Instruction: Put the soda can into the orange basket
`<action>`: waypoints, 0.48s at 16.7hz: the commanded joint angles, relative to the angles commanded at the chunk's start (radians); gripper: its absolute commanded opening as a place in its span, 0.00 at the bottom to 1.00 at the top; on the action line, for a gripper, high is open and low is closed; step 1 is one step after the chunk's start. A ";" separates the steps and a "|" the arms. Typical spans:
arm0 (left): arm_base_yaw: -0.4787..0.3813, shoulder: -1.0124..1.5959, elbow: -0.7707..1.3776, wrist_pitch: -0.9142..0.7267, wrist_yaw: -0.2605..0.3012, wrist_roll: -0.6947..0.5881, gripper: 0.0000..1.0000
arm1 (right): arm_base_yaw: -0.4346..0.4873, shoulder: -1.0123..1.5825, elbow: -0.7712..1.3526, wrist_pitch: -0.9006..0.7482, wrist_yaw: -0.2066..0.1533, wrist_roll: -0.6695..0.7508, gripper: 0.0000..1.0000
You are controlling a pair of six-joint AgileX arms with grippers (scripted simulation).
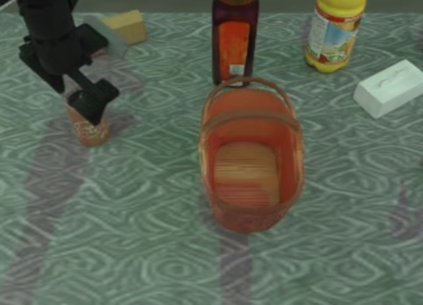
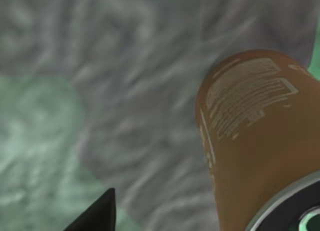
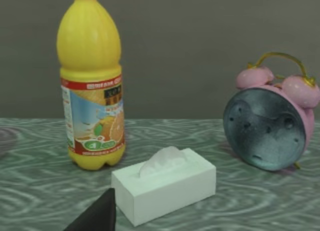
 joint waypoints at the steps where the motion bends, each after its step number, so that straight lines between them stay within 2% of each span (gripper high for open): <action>1: 0.000 0.004 -0.029 0.039 0.000 0.000 1.00 | 0.000 0.000 0.000 0.000 0.000 0.000 1.00; 7: 0.000 0.015 -0.090 0.106 0.000 0.000 1.00 | 0.000 0.000 0.000 0.000 0.000 0.000 1.00; 8: 0.000 0.015 -0.090 0.106 0.000 0.000 0.92 | 0.000 0.000 0.000 0.000 0.000 0.000 1.00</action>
